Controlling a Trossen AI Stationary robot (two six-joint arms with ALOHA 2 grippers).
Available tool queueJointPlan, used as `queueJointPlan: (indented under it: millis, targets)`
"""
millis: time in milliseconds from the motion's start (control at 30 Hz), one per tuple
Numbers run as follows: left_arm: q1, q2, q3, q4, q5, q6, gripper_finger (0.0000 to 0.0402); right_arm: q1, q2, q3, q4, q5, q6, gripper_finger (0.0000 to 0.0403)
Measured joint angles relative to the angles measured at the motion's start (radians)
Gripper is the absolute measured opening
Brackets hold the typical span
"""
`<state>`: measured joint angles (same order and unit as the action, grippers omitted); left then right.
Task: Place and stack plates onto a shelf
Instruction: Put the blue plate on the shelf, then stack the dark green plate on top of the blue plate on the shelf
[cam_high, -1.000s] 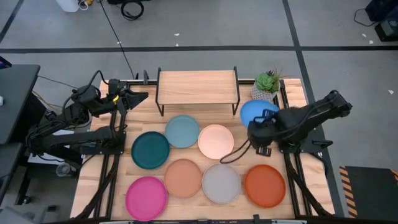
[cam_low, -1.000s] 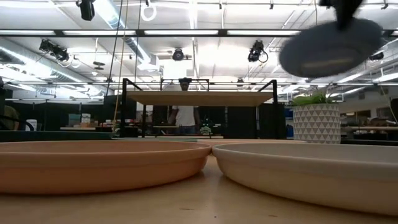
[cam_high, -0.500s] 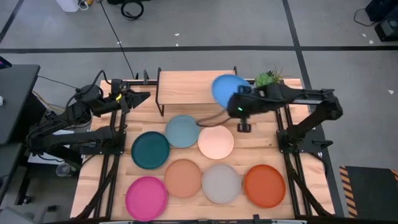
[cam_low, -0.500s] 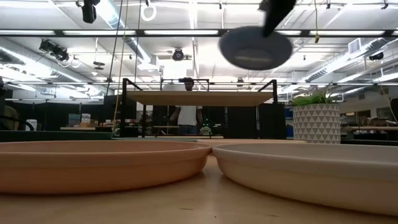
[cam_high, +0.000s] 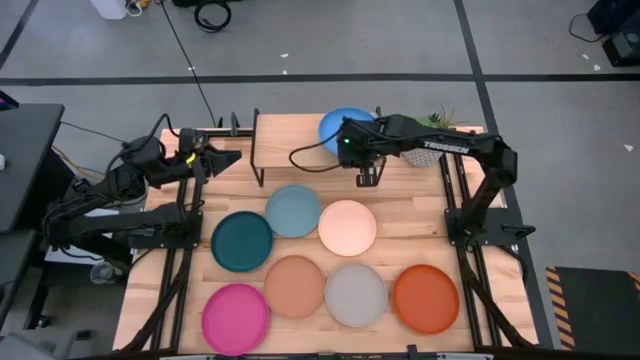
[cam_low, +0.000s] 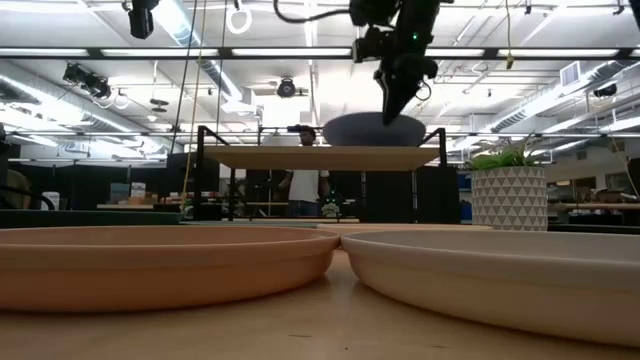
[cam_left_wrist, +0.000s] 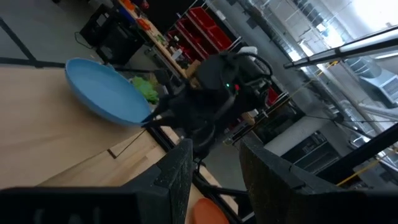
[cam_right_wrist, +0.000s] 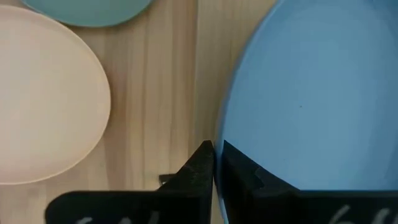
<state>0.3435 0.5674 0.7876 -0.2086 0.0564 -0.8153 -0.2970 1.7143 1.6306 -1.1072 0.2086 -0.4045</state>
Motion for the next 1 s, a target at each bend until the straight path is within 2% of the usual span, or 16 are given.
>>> queueJointPlan:
  millis: [200, 400, 667, 800, 933, 1000]
  targets:
    - [0.000, 0.000, 0.000, -0.007, 0.024, 0.000, 0.0142, -0.021, 0.019, 0.000, 0.021, -0.063, 0.004, 0.0030]
    - [0.000, 0.000, 0.000, -0.007, 0.027, 0.000, 0.0142, -0.017, 0.007, 0.000, 0.004, -0.079, 0.051, 0.0038]
    - [0.000, 0.000, 0.000, -0.007, 0.027, 0.012, 0.0142, -0.011, -0.033, 0.000, -0.021, -0.096, 0.120, 0.0092]
    - [0.000, 0.002, 0.000, -0.006, 0.029, 0.015, 0.0142, -0.011, -0.076, 0.003, -0.050, -0.048, 0.152, 0.0121]
    - [-0.009, 0.004, 0.001, -0.019, 0.162, 0.056, 0.0142, -0.006, -0.141, 0.052, -0.128, -0.080, 0.224, 0.0135]
    - [-0.048, 0.019, 0.002, -0.063, 0.207, 0.064, 0.0142, 0.003, -0.188, 0.055, -0.136, -0.116, 0.274, 0.0136]
